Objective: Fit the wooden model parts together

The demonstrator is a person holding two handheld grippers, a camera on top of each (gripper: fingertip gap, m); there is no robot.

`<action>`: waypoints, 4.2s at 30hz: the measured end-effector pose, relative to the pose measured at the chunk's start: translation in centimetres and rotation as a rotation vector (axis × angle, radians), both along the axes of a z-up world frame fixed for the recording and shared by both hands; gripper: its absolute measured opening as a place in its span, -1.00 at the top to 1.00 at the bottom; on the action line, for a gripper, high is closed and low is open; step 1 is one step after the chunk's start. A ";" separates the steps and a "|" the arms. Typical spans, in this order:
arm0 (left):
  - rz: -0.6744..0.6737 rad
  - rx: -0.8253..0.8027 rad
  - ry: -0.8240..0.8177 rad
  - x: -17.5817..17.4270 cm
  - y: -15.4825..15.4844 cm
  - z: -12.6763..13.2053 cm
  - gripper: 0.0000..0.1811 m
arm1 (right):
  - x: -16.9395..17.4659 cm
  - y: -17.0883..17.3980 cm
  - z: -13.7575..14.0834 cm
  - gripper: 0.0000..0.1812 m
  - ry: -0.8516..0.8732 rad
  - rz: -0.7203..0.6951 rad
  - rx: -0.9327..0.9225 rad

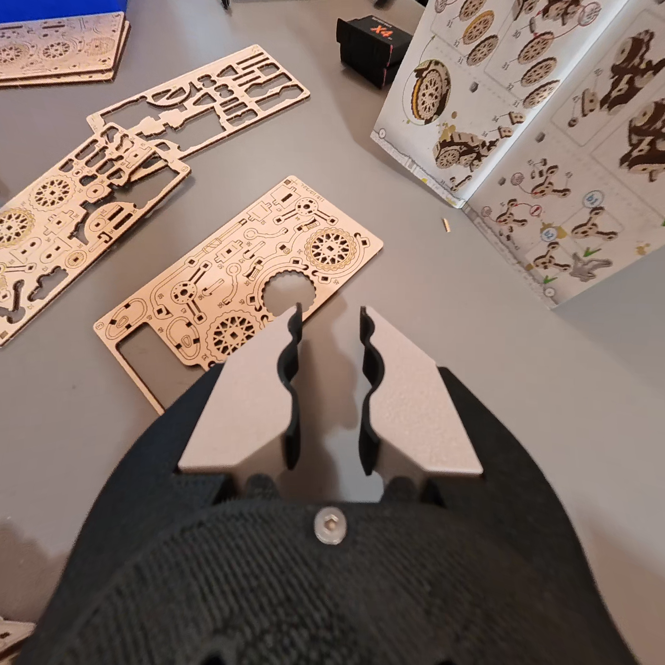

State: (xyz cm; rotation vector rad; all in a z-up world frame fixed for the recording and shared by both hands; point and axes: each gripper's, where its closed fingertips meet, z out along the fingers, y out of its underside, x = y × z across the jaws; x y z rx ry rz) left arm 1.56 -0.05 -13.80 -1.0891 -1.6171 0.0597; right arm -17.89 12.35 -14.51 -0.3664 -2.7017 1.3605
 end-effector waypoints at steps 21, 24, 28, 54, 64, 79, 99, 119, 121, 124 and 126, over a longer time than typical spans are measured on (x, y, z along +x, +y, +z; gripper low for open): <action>0.000 0.005 0.002 0.0 0.0 0.1 0.78 | 4.4 1.2 -0.7 0.41 0.274 0.384 0.225; 0.000 0.005 0.001 0.0 0.0 0.0 0.78 | -1.1 3.7 -0.6 0.53 0.344 0.154 0.281; 0.001 0.004 0.000 0.0 0.0 0.0 0.78 | -2.2 3.8 0.6 0.53 0.279 0.050 0.214; 0.005 0.001 -0.004 -0.1 -0.1 -0.1 0.80 | 5.1 -0.7 -1.1 0.63 0.002 0.221 0.142; 0.006 -0.001 -0.005 0.0 -0.1 -0.1 0.81 | 5.0 -0.9 -1.1 0.63 0.005 0.183 0.151; 0.028 0.009 0.010 -0.1 -0.4 0.2 0.80 | 3.5 -0.5 -0.9 0.43 0.058 0.100 0.197; -0.051 -0.403 0.196 -5.2 9.0 3.6 0.29 | 6.1 1.7 -1.3 0.24 -0.123 0.074 0.216; -0.041 -0.533 -0.010 -10.9 10.0 -0.6 0.20 | 2.8 1.2 -0.4 0.37 -0.327 -0.042 0.037; -0.047 -0.516 -0.021 -11.4 10.2 -0.8 0.18 | 3.1 0.6 -0.3 0.39 -0.376 -0.039 0.003; -0.081 -0.517 -0.048 -11.5 10.7 -1.3 0.21 | 4.4 -0.2 0.1 0.39 -0.509 -0.008 -0.064; -0.082 -0.534 -0.049 -11.5 10.6 -1.4 0.20 | 4.5 -0.4 0.7 0.30 -0.600 -0.011 -0.119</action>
